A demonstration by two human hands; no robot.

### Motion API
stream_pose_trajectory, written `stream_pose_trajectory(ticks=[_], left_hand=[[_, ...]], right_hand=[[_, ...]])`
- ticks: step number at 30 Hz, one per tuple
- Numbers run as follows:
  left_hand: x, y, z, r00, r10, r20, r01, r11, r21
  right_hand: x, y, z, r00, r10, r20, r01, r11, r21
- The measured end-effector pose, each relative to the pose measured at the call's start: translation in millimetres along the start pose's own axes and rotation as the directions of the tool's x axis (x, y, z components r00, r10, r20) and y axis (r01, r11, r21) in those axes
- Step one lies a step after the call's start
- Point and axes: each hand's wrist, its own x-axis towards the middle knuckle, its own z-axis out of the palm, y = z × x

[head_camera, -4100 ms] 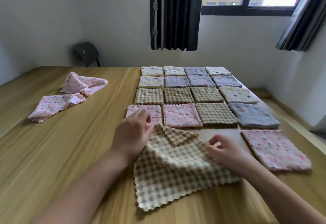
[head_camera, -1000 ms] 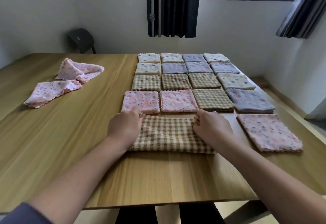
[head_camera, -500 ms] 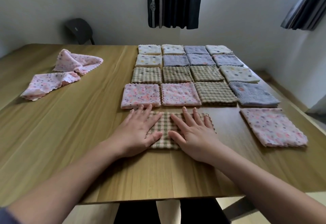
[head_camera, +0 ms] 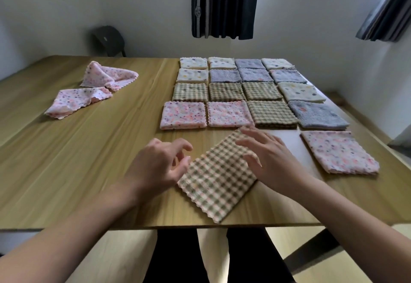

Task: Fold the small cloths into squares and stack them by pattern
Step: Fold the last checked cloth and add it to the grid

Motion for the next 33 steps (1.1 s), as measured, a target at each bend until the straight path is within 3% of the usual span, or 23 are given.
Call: stream_pose_trajectory(ticks=[3,6,8,10,14,16,20,25,29,33], left_hand=[[-3,-4,-3,0.954,0.17,0.249,-0.148,0.984,-0.103],[-11,3,1,0.815,0.169,0.555,-0.196,0.98,-0.01],[-18,9,2,0.771,0.121,0.625,-0.217,0.973,0.079],[-22,15,1,0.772,0.088,0.63,-0.206,0.971,0.117],[-37,24,-1,0.811,0.077,0.58,-0.204,0.967,0.156],[-49,23,0,0.882,0.161,0.443,-0.242,0.961,0.132],[-62,14,-4,0.923,0.321,0.211,-0.339,0.939,0.054],[-67,14,-5,0.931,0.341,0.133,-0.341,0.94,-0.024],[-62,18,-8,0.95,0.302,0.085,-0.272,0.927,-0.26],[-40,31,-7,0.993,0.114,-0.035,-0.116,0.863,-0.491]], right_hand=[[-13,-12,3,0.992,-0.126,0.032,0.123,0.99,0.062],[-25,-25,-1,0.966,-0.182,0.185,0.164,0.981,0.106],[-35,-33,-6,0.922,-0.206,0.329,0.196,0.979,0.065],[-46,-39,-2,0.89,-0.189,0.414,0.23,0.972,-0.05],[-64,-48,20,0.931,-0.203,0.304,0.275,0.936,-0.218],[-67,-47,24,0.937,-0.219,0.271,0.275,0.942,-0.193],[-73,-41,19,0.924,-0.294,0.245,0.304,0.953,-0.005],[-77,-41,14,0.931,-0.292,0.217,0.232,0.936,0.266],[-77,-45,5,0.966,-0.198,0.165,0.065,0.806,0.589],[-68,-56,-10,0.994,0.006,0.11,-0.091,0.596,0.798]])
